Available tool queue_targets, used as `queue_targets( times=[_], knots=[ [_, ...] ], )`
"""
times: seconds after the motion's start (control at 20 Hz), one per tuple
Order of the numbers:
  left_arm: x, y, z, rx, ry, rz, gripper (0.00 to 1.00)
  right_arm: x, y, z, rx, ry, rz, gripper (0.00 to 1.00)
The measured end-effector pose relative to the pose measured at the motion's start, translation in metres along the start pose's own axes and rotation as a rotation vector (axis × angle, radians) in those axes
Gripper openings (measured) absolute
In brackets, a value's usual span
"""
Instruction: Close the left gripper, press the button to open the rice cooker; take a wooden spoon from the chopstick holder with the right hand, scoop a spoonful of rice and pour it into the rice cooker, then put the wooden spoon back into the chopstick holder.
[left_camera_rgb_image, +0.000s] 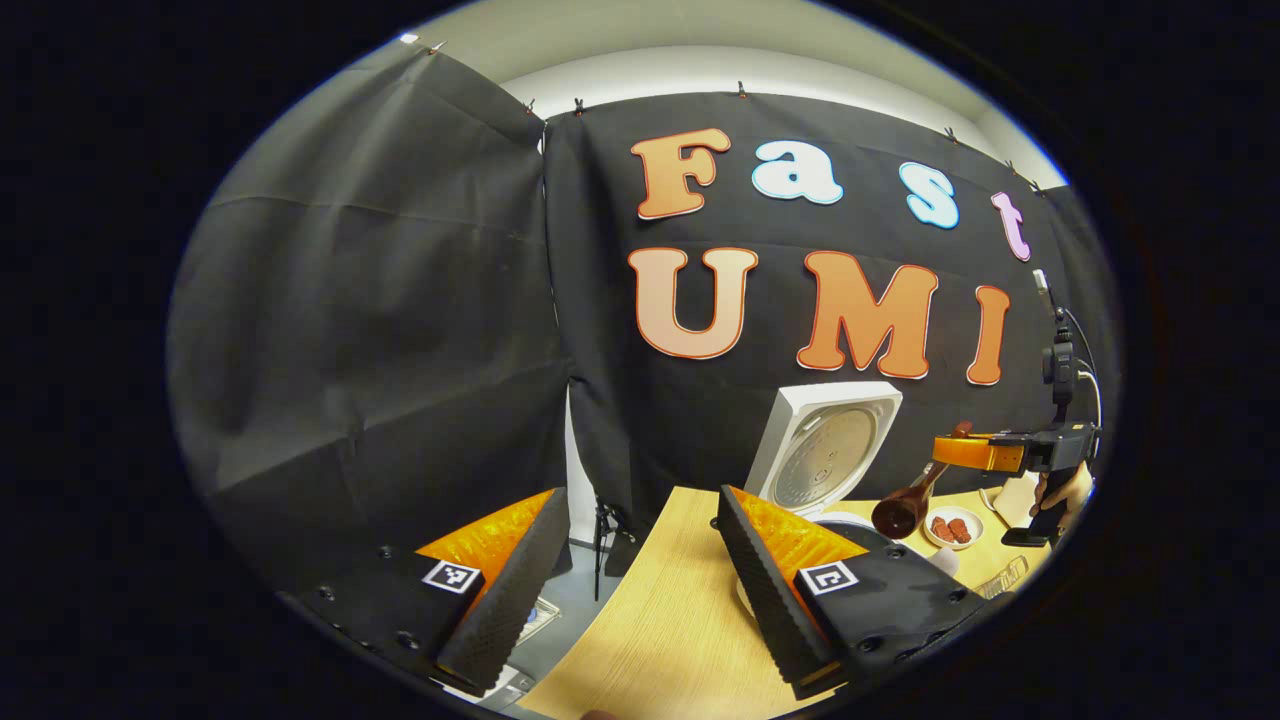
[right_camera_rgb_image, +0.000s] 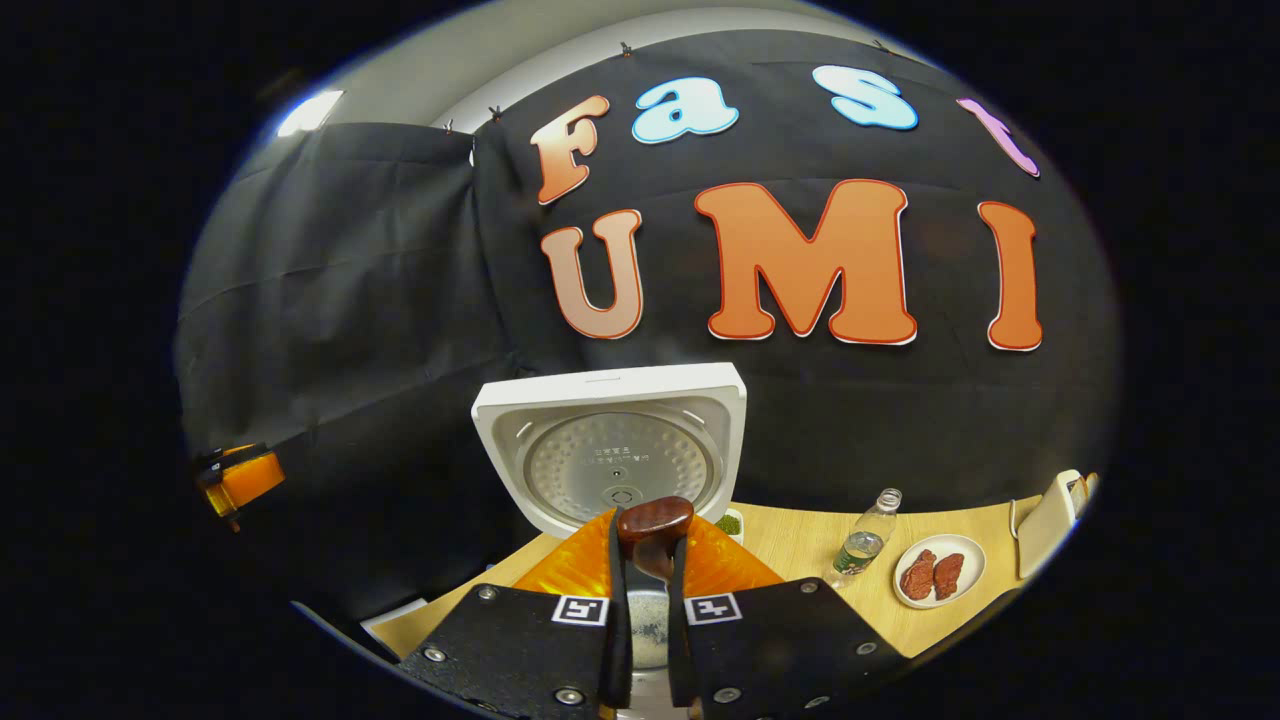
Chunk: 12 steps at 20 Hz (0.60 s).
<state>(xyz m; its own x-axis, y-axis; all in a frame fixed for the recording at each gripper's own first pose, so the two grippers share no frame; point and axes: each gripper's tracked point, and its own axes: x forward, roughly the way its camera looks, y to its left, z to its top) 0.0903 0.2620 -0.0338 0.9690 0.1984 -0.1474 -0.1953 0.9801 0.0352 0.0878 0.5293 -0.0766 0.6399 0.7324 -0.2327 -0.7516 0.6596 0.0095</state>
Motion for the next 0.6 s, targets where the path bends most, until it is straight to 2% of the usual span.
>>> queue_targets(
  times=[0.15, 0.3, 0.6],
  knots=[
    [-0.009, -0.002, 0.005, 0.006, -0.015, 0.017, 1.00, -0.007, -0.001, 0.006, -0.022, -0.016, 0.013, 0.13],
    [-0.017, -0.009, 0.004, -0.023, -0.018, 0.021, 1.00, -0.017, -0.010, 0.013, 0.045, -0.032, 0.016, 0.13],
    [-0.035, -0.037, 0.011, -0.103, -0.029, 0.007, 1.00, -0.063, -0.073, 0.020, 0.190, -0.051, -0.047, 0.13]
  ],
)
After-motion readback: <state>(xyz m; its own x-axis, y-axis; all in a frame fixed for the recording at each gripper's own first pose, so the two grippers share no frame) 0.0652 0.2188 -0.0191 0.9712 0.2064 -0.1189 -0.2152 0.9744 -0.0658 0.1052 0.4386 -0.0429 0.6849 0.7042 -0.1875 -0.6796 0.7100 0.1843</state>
